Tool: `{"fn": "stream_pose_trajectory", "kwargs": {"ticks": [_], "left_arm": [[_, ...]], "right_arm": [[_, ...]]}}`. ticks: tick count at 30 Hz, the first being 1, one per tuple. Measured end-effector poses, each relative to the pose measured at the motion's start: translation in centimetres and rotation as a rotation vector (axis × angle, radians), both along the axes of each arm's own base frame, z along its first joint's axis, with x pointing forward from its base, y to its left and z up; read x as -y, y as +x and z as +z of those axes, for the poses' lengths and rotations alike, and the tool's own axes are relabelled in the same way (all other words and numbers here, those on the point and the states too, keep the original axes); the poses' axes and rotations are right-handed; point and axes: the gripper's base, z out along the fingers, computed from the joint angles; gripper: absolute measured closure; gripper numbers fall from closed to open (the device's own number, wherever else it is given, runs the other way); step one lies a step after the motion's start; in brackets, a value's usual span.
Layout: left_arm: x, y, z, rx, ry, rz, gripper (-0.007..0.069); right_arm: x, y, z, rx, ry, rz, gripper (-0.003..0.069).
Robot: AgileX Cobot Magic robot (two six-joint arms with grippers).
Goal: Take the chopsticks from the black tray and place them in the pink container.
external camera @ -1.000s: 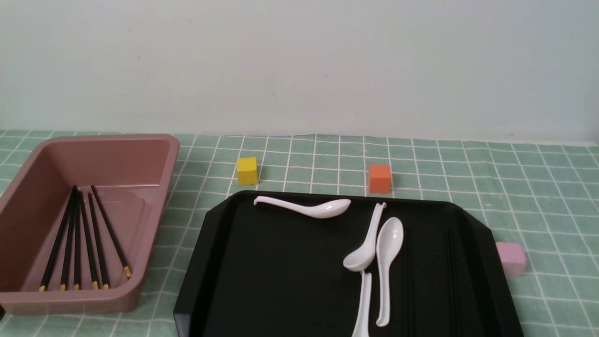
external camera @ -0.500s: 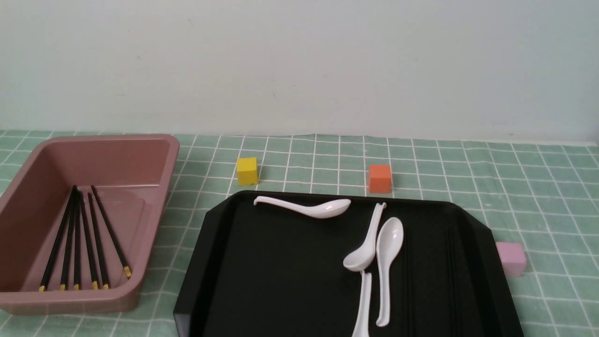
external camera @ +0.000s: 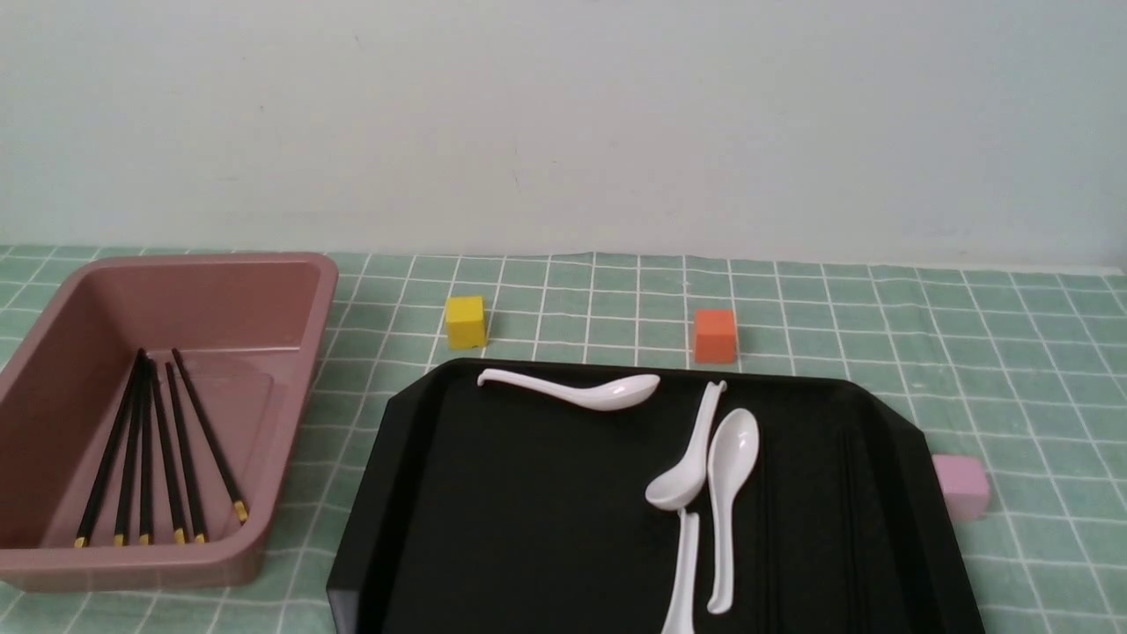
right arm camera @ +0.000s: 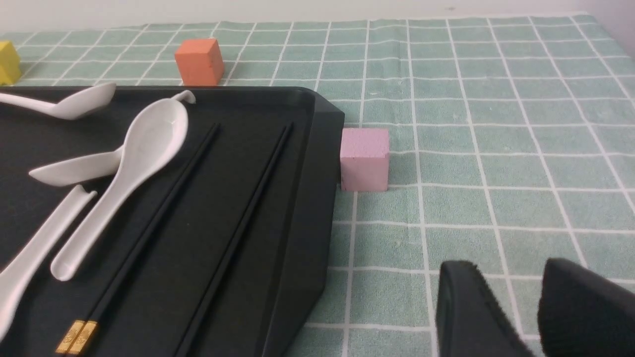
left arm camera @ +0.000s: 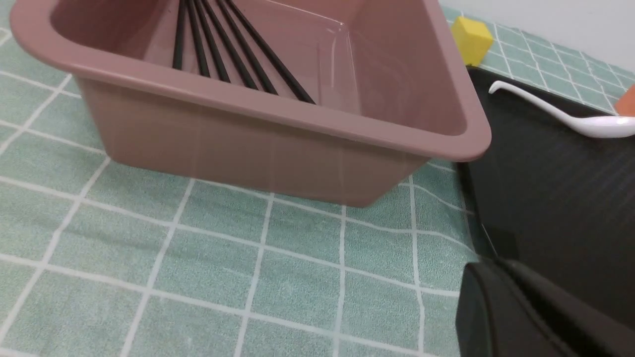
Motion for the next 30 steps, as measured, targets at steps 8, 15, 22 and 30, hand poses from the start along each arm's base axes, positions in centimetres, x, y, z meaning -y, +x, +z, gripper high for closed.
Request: {"fn": "stream_pose_trajectory", "kwargs": {"ticks": [8, 15, 22, 30], "left_arm": [[0.00, 0.00, 0.01, 0.001, 0.000, 0.000, 0.0617], [0.00, 0.00, 0.01, 0.001, -0.001, 0.000, 0.0609], [0.00, 0.00, 0.01, 0.001, -0.002, 0.000, 0.0607], [0.00, 0.00, 0.01, 0.001, -0.002, 0.000, 0.0602]], "right_arm": [[0.00, 0.00, 0.00, 0.000, 0.000, 0.000, 0.0419], [0.00, 0.00, 0.00, 0.000, 0.000, 0.000, 0.0419], [0.00, 0.00, 0.00, 0.000, 0.000, 0.000, 0.0419], [0.00, 0.00, 0.00, 0.000, 0.000, 0.000, 0.0419]]}}
